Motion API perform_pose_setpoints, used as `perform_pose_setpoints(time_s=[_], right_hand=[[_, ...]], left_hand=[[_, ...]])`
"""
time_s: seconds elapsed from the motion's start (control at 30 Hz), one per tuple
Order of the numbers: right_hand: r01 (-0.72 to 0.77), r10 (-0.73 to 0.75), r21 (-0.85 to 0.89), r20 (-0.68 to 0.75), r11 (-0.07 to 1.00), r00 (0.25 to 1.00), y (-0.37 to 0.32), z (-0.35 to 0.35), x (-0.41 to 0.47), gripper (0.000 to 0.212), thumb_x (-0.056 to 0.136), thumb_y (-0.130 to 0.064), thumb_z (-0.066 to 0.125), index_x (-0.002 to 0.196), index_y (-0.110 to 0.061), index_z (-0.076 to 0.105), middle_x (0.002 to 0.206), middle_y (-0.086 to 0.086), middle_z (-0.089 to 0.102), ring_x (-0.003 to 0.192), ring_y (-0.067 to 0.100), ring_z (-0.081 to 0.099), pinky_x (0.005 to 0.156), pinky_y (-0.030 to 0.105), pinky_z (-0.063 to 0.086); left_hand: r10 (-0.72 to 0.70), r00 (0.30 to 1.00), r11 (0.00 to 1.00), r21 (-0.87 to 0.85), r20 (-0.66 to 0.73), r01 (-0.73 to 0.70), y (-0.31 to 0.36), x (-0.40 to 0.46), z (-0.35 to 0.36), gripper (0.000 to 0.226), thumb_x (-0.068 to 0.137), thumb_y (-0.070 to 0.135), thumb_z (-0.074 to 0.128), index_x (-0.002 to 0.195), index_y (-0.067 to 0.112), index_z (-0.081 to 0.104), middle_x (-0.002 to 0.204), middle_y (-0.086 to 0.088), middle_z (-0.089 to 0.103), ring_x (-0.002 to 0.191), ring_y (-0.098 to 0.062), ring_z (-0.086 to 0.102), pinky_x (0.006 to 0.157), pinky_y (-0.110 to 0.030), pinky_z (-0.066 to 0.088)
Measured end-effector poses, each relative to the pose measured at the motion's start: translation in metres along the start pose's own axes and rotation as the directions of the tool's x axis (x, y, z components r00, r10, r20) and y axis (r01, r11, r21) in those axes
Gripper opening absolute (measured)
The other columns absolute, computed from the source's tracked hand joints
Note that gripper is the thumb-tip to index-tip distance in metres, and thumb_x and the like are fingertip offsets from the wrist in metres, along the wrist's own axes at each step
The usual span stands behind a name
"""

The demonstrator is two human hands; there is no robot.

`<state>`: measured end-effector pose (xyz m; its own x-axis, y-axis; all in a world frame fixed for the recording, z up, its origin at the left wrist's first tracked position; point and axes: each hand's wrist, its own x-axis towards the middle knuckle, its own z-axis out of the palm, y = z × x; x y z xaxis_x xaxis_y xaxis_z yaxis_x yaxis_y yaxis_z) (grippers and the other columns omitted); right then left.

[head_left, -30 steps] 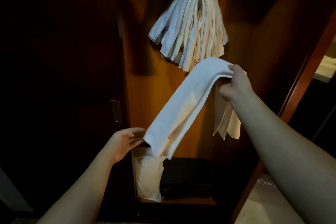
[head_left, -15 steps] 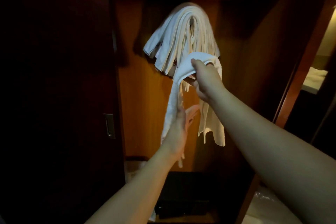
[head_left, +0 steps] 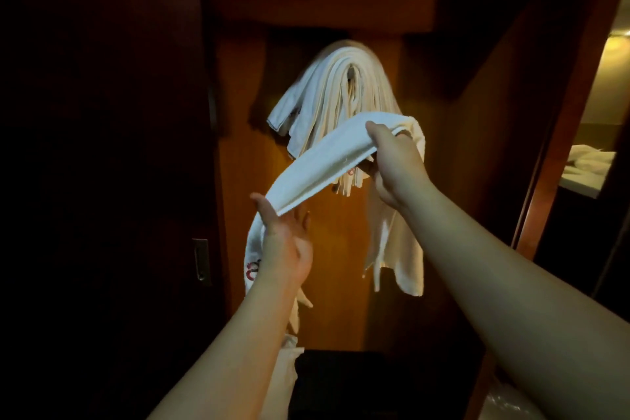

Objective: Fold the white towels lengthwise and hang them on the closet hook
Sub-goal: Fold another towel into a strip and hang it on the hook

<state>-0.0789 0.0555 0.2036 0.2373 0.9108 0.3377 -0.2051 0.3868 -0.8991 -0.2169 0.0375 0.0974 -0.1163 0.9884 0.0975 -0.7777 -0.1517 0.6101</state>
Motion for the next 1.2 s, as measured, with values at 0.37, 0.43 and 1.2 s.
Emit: perform_pose_setpoints(time_s=[0.37,0.43,1.2], right_hand=[[-0.042,0.041,-0.021,-0.037,0.999,0.998,0.043,-0.033,-0.002,0.027,0.096,-0.034,0.06,0.116,-0.016,0.063,0.12,0.002,0.067,0.118,0.021,0.061,0.109,0.048,0.046],[-0.088,0.097,0.128,-0.063,0.988,0.993,0.045,-0.037,-0.004,0.015,0.095,-0.03,0.065,0.106,-0.02,0.063,0.114,0.003,0.07,0.115,0.021,0.064,0.109,0.047,0.046],[-0.168,0.457,0.811,-0.134,0.561,0.879,0.046,-0.157,0.035,0.034,0.087,-0.017,0.076,0.115,-0.012,0.057,0.11,0.012,0.07,0.1,0.031,0.071,0.064,0.041,0.06]], left_hand=[[-0.098,0.938,0.915,-0.401,-0.331,-0.046,0.08,0.028,-0.001,0.018,0.095,0.013,0.062,0.111,0.005,0.061,0.103,-0.014,0.072,0.094,-0.032,0.07,0.094,-0.048,0.055],[-0.078,0.938,0.926,-0.373,-0.339,-0.058,0.091,0.031,0.002,0.008,0.095,0.007,0.061,0.102,0.004,0.061,0.104,-0.013,0.071,0.088,-0.031,0.069,0.095,-0.048,0.054],[0.068,0.949,0.966,-0.219,-0.307,-0.14,0.119,0.019,0.022,0.03,0.093,0.01,0.063,0.123,0.006,0.059,0.108,-0.012,0.073,0.094,-0.03,0.072,0.076,-0.048,0.058]])
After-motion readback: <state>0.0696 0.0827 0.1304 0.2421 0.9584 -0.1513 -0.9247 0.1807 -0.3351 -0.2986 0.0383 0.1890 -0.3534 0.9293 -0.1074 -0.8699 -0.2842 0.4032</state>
